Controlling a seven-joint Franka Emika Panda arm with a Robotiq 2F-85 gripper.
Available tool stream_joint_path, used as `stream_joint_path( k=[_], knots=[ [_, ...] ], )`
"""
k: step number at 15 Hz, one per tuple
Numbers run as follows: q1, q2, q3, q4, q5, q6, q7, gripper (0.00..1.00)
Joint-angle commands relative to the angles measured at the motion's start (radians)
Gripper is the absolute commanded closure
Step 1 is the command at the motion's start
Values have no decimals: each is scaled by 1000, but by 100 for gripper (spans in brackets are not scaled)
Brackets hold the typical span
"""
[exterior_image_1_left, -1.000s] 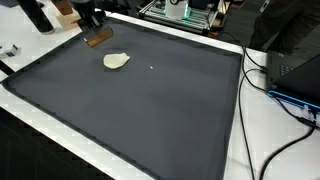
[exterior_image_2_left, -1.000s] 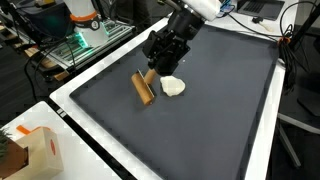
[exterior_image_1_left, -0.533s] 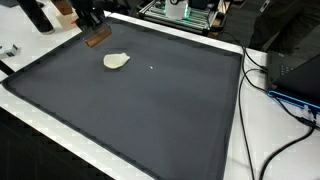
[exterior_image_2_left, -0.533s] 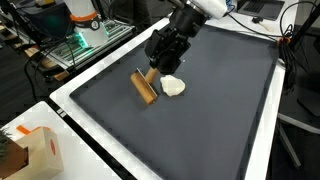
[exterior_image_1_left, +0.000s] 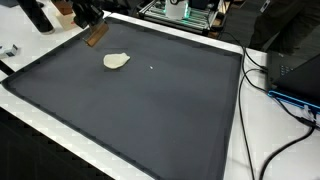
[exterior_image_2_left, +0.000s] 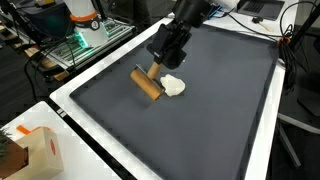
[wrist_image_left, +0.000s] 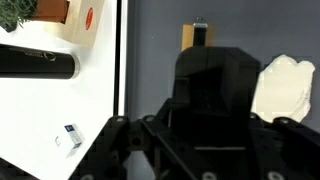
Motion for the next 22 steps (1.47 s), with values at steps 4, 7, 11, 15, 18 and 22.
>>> stream_joint_path(
  k=[4,7,11,15,18,22],
  knots=[
    [-47,-84,41,-47,57,80,-198,76],
    [-69,-108,55,-59,118,133,-284,76],
    [-107,-132,77,-75,252,200,-412,76],
    [-136,-146,94,-87,385,223,-519,76],
    [-154,-150,106,-91,484,218,-580,76],
    [-182,-155,121,-112,623,223,-673,76]
  ],
)
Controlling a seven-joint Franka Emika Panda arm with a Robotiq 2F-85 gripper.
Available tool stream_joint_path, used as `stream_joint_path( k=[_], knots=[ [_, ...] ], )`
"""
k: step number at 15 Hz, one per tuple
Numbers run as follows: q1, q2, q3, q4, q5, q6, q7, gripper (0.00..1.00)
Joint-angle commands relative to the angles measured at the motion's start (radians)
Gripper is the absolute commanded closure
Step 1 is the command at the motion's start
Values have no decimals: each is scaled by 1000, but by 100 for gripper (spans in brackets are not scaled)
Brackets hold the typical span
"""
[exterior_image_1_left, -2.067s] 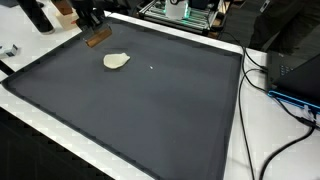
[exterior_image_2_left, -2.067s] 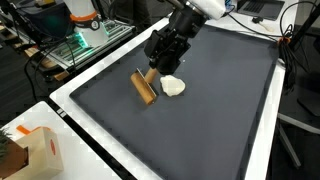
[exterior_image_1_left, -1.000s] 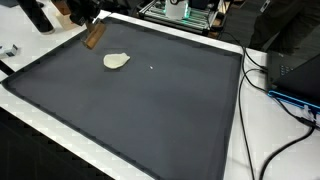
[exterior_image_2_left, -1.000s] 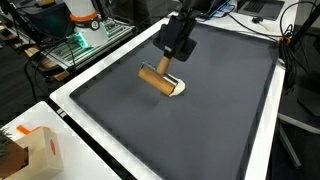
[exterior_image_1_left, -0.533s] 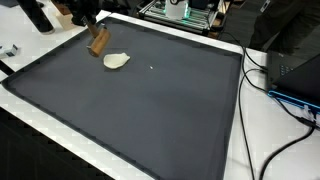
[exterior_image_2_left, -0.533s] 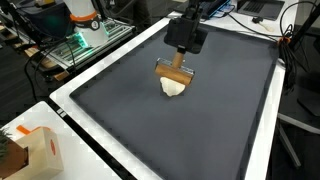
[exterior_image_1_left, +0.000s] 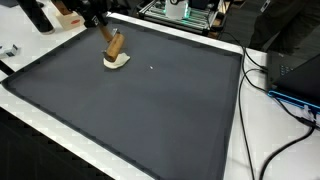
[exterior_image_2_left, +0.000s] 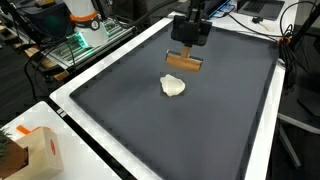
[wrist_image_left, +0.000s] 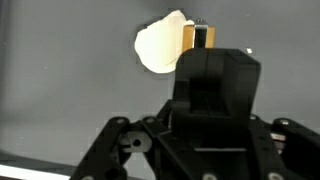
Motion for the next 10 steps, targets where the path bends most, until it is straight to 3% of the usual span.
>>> stream_joint_path(
  k=[1,10],
  knots=[
    [-44,-37,26,-58,131,26,-98,76],
    [-89,-30,27,-133,387,48,-243,76]
  ],
)
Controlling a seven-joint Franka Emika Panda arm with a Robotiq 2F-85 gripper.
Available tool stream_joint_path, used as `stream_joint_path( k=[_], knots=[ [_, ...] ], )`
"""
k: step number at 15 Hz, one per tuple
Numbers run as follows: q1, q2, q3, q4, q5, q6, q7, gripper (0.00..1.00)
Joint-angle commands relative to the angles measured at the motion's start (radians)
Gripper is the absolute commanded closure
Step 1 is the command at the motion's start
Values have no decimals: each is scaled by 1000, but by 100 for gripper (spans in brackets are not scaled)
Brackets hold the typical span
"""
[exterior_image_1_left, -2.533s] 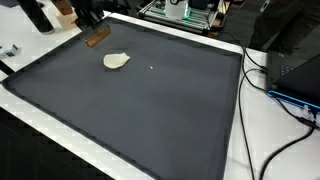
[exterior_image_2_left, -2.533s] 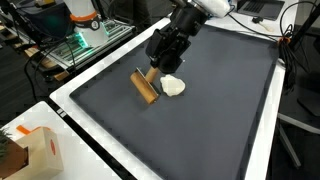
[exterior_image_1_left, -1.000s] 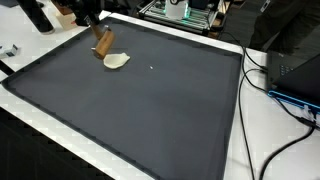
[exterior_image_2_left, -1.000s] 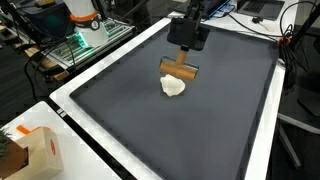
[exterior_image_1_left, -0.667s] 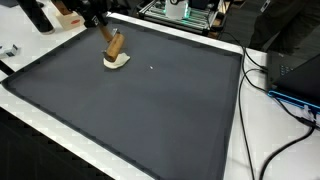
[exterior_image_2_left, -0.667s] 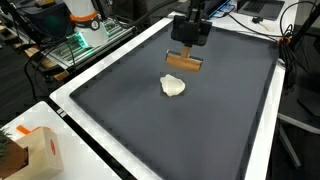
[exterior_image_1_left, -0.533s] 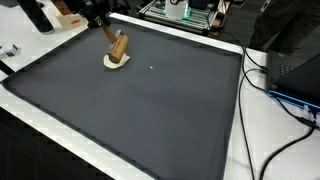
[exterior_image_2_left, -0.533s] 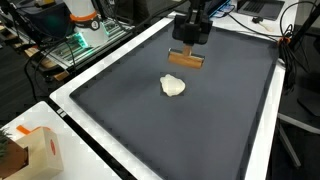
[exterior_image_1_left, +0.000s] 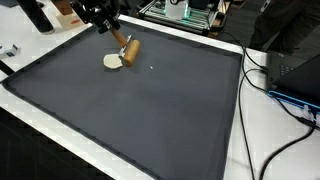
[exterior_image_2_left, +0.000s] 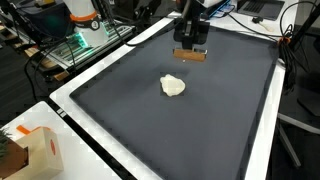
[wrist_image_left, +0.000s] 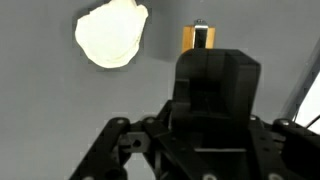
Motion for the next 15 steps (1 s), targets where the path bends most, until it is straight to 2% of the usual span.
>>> stream_joint_path(
  k=[1,8,15],
  knots=[
    [-28,-23,9,-65,93,22,-24,76],
    [-55,-2,8,-105,257,17,-21,76],
    [-56,37,0,-111,322,40,-21,76]
  ],
)
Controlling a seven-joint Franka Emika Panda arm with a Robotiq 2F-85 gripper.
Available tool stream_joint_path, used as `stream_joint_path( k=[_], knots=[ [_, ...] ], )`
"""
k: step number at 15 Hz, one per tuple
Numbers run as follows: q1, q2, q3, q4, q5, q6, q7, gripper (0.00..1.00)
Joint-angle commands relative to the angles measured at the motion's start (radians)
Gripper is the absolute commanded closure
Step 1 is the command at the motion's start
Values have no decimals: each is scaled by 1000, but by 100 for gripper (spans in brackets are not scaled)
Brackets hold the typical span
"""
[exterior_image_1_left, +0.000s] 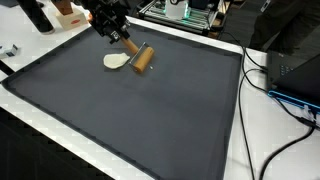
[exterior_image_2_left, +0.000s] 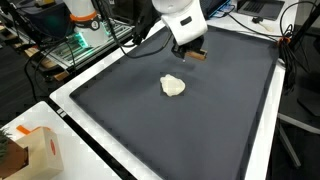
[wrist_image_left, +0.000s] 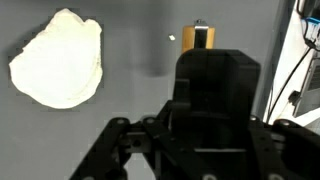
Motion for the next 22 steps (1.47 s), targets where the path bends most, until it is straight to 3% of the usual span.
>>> stream_joint_path(
  k=[1,22],
  knots=[
    [-9,8,2,-13,42,19,-14,76],
    [-34,27,-7,-10,37,72,-4,76]
  ],
)
